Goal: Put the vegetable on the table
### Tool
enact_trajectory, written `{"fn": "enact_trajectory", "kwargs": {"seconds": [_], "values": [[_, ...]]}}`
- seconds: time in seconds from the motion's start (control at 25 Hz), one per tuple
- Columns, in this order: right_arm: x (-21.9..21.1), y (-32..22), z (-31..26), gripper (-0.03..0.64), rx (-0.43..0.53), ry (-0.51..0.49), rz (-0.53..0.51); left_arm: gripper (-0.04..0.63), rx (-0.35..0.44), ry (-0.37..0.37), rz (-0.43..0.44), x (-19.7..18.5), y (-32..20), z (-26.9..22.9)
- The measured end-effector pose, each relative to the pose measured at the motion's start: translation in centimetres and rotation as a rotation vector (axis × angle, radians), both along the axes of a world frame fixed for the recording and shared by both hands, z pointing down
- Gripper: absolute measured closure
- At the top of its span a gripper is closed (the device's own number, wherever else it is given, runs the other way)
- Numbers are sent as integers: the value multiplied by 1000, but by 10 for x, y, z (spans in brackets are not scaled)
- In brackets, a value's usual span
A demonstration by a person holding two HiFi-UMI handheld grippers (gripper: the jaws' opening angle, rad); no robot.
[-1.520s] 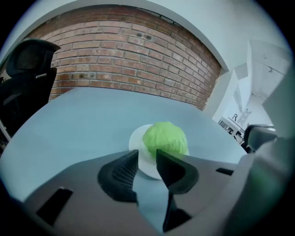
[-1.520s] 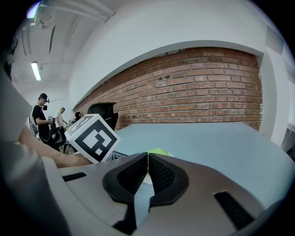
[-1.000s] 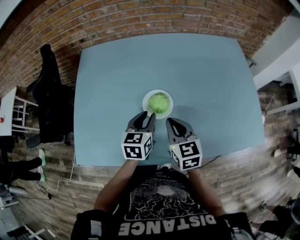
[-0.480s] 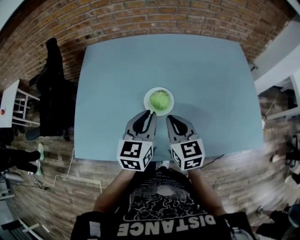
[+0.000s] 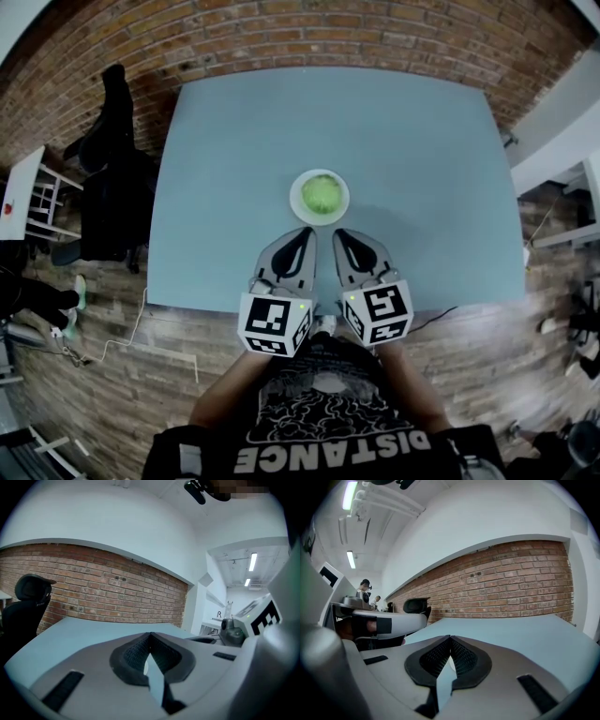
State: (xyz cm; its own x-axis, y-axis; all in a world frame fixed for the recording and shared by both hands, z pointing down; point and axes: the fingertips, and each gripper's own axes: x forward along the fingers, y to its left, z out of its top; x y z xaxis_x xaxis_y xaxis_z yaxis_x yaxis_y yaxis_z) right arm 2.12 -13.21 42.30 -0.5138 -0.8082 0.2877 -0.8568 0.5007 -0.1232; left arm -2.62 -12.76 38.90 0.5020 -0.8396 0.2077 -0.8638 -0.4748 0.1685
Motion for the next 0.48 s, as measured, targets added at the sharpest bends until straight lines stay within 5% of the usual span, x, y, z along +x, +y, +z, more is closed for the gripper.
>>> {"fn": "enact_trajectory", "kwargs": {"seconds": [0.48], "values": [[2,20,-14,609,29,-10,-16,594,25,-46,-24,6,16,2]]}}
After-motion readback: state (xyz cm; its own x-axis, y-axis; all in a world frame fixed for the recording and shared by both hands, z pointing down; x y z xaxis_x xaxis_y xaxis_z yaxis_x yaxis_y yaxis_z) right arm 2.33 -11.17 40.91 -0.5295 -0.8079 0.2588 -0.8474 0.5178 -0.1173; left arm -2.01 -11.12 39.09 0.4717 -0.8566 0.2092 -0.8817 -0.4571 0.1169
